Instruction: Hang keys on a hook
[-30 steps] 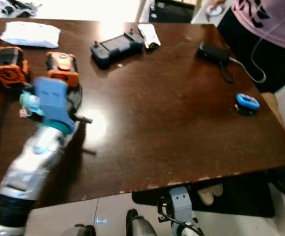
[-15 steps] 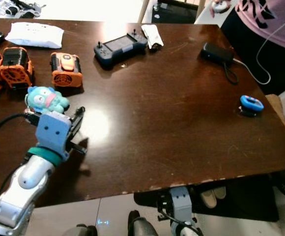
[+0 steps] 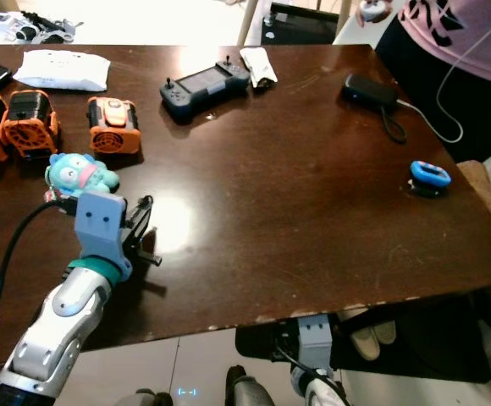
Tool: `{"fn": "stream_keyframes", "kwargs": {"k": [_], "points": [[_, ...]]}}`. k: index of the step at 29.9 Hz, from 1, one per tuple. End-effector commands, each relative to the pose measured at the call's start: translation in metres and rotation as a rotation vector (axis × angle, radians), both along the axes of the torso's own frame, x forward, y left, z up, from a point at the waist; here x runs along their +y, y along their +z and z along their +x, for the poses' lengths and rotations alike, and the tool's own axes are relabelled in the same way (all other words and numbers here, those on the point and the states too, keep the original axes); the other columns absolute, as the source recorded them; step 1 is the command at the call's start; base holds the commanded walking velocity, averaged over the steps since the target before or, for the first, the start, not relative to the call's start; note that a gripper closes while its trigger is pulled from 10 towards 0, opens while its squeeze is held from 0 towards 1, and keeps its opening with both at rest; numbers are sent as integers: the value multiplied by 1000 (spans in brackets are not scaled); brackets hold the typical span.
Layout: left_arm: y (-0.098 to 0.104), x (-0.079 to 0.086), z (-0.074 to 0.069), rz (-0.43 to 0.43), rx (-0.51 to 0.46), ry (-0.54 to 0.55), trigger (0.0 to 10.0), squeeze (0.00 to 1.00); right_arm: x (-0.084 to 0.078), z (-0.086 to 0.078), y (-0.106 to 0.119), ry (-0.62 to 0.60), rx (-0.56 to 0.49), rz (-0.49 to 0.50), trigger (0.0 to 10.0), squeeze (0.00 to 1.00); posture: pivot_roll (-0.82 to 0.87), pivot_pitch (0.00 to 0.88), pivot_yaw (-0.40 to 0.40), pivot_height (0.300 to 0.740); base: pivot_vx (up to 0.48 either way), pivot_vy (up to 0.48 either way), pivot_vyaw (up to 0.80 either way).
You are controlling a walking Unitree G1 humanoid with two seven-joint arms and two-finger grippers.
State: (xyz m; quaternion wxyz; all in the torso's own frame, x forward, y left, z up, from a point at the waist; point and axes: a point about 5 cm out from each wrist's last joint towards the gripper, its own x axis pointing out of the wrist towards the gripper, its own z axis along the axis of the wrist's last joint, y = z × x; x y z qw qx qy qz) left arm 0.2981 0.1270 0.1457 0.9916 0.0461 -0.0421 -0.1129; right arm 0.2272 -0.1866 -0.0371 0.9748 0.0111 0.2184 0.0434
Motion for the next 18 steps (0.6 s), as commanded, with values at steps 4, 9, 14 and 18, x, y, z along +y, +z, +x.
{"fn": "stream_keyframes", "kwargs": {"k": [4, 9, 14, 18], "points": [[-6, -1, -2, 3, 11, 15, 10000, 0, -4, 6, 7, -16, -49, 3, 10000, 0, -61, 135, -8, 740, 0, 0, 0], [-7, -1, -4, 9, 12, 22, 10000, 0, -4, 11, 11, -11, -70, 5, 10000, 0, -59, 139, -14, 740, 0, 0, 0], [-8, -1, -4, 12, 13, 24, 10000, 0, -3, 12, 12, -8, -74, 6, 10000, 0, -59, 138, -14, 740, 0, 0, 0], [-9, -2, -2, 20, 8, 22, 10000, 0, -3, 11, 12, -7, -74, 4, 10000, 0, -60, 138, -15, 740, -252, 0, 0]]}}
